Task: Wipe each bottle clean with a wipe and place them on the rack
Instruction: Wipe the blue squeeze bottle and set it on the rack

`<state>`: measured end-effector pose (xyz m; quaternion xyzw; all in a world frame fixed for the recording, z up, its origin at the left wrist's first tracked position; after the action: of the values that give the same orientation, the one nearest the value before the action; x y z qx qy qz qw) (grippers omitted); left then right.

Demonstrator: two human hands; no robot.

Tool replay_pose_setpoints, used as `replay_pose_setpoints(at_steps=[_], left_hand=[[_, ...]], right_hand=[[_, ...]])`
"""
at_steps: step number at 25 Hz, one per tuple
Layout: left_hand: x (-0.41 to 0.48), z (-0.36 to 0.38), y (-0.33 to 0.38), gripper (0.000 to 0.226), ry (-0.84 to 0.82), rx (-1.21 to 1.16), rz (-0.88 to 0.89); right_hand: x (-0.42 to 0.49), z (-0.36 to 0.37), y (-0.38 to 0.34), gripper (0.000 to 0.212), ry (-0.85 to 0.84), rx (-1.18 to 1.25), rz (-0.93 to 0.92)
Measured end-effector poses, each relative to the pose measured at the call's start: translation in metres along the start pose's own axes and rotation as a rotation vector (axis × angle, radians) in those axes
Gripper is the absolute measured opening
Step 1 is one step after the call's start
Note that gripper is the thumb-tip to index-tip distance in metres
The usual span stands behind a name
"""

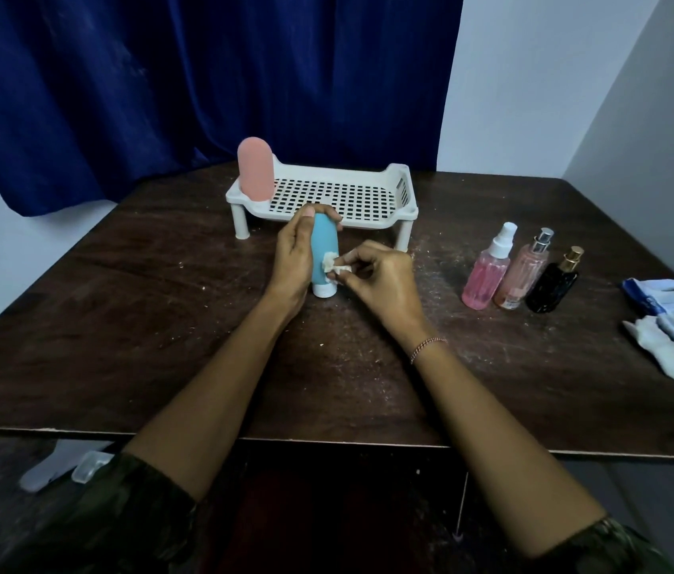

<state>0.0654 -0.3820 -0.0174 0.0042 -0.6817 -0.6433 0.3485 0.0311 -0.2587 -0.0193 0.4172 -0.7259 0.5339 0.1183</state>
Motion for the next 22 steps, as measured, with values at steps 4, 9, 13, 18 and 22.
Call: replay_pose_setpoints(at_steps=[4,9,13,18,22], left_hand=[[0.0005,0.0008,0.0017,0.031,-0.005,0.003,0.002],[-0.0010,0.0018,0.0044,0.032,-0.010,0.030,0.008],[-0.0001,-0.0011,0.0037,0.034,0.028,0.037,-0.024],[0.0012,-0.0014,0.0031,0.038,0.037,-0.043,-0.084],[0.0005,0.0001,0.0048,0.040,0.037,-0.092,-0.120]], right_hand=[[0.0054,-0.0040,0.0047,0.013,0.014,-0.026,0.037],[0.0040,-0.0044,0.0083,0.015,0.011,0.006,0.069],[0.0001,-0.0007,0.0021,0.013,-0.122,0.040,-0.002],[0.0048,-0.0055,0.0023,0.011,0.043,0.036,0.003],[0.0046,-0.0067,0.0006,0.012,0.092,0.082,-0.025]])
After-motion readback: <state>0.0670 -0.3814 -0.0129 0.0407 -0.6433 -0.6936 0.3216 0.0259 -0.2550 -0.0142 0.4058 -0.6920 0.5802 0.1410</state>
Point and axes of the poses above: each hand's wrist, its own x-axis towards the middle knuckle, its own z-axis out of the palm, y = z × x, the point moved 3 cm from there along x, towards the middle knuckle, and after that the axes turned 7 degrees about x, right-handed, at the moved point
